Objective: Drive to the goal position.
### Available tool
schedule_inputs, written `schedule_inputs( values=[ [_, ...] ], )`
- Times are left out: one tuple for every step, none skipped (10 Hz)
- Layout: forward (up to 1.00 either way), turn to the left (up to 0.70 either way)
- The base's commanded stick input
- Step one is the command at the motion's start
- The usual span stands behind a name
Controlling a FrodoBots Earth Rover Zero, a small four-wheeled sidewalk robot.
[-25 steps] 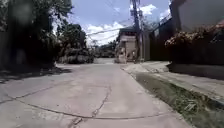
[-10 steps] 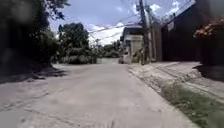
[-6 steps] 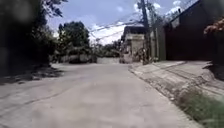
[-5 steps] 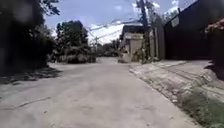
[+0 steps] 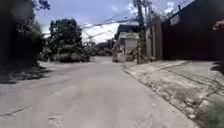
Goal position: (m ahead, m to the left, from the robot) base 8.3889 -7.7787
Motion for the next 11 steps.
schedule_inputs(
  values=[
    [1.00,-0.02],
    [1.00,-0.04],
    [1.00,-0.03],
    [1.00,-0.02],
    [1.00,-0.03],
    [1.00,-0.03],
    [1.00,-0.05],
    [1.00,-0.15],
    [1.00,-0.29],
    [1.00,-0.31],
    [1.00,-0.09]
  ],
)
